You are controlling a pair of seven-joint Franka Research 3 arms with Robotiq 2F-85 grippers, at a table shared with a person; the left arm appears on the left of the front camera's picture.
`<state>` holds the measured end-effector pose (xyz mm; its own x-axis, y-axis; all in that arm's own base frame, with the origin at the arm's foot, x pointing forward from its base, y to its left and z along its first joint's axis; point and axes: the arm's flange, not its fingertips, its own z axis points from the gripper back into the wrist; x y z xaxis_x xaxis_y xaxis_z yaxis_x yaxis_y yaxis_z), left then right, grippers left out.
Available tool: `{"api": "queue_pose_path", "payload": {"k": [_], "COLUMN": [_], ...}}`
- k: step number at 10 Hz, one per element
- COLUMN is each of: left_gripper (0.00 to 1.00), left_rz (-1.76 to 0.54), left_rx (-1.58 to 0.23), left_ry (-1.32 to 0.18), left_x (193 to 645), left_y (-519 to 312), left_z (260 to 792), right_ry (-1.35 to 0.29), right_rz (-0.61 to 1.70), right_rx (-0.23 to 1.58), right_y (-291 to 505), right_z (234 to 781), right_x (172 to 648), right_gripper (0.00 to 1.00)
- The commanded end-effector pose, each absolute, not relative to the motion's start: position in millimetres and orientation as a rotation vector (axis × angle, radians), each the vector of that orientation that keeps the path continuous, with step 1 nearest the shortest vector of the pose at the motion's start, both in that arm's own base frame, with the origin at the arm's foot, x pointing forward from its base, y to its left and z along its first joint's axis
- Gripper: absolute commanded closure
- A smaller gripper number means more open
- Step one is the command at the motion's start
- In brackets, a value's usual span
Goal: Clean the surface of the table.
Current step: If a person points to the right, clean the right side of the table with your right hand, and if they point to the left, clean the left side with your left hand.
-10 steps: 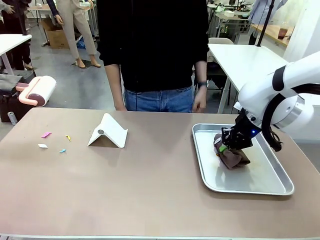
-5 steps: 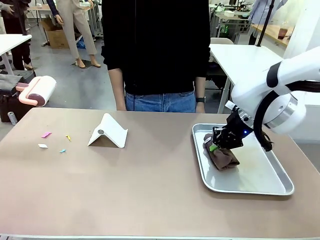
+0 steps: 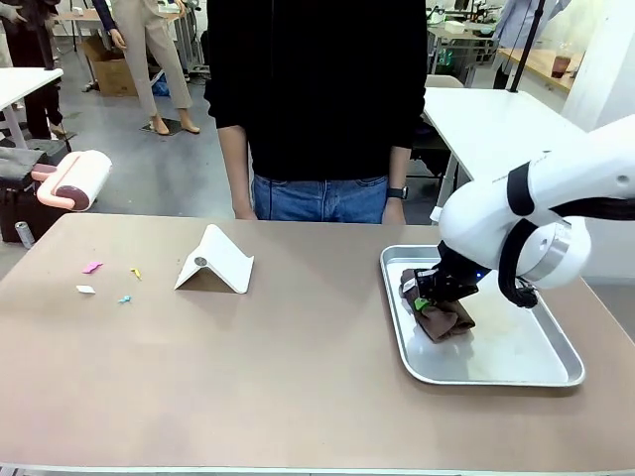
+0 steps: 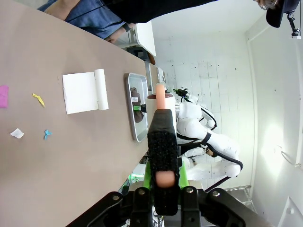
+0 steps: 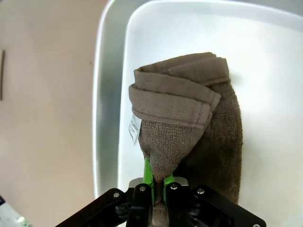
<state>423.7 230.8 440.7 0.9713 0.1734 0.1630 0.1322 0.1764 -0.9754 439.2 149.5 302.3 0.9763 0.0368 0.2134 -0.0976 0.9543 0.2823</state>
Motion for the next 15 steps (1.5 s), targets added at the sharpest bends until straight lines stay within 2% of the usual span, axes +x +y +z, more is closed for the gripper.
{"api": "queue_pose_path", "payload": {"k": [1, 2, 6, 10, 13, 15], "left_gripper": [0.95, 0.95, 0.95, 0.95, 0.95, 0.95], "left_rz": [0.040, 0.040, 0.040, 0.040, 0.040, 0.040], "left_rx": [-1.402, -1.402, -1.402, -1.402, -1.402, -1.402], "left_ry": [-0.253, -0.253, -0.253, -0.253, -0.253, -0.253], "left_x": [420, 420, 420, 420, 420, 420], "left_y": [228, 228, 228, 228, 228, 228], "left_z": [445, 445, 445, 445, 445, 445], "right_ry": [-0.286, -0.307, -0.266, -0.304, -0.305, -0.285], "right_rz": [0.025, 0.016, -0.069, -0.194, -0.246, -0.239], "right_rx": [0.151, 0.112, 0.134, 0.145, 0.223, 0.338], "right_y": [142, 139, 110, 64, 40, 29], "right_z": [293, 295, 302, 321, 333, 343], "right_x": [441, 442, 451, 461, 461, 459], "right_gripper": [0.91, 0.91, 0.91, 0.91, 0.91, 0.91]}}
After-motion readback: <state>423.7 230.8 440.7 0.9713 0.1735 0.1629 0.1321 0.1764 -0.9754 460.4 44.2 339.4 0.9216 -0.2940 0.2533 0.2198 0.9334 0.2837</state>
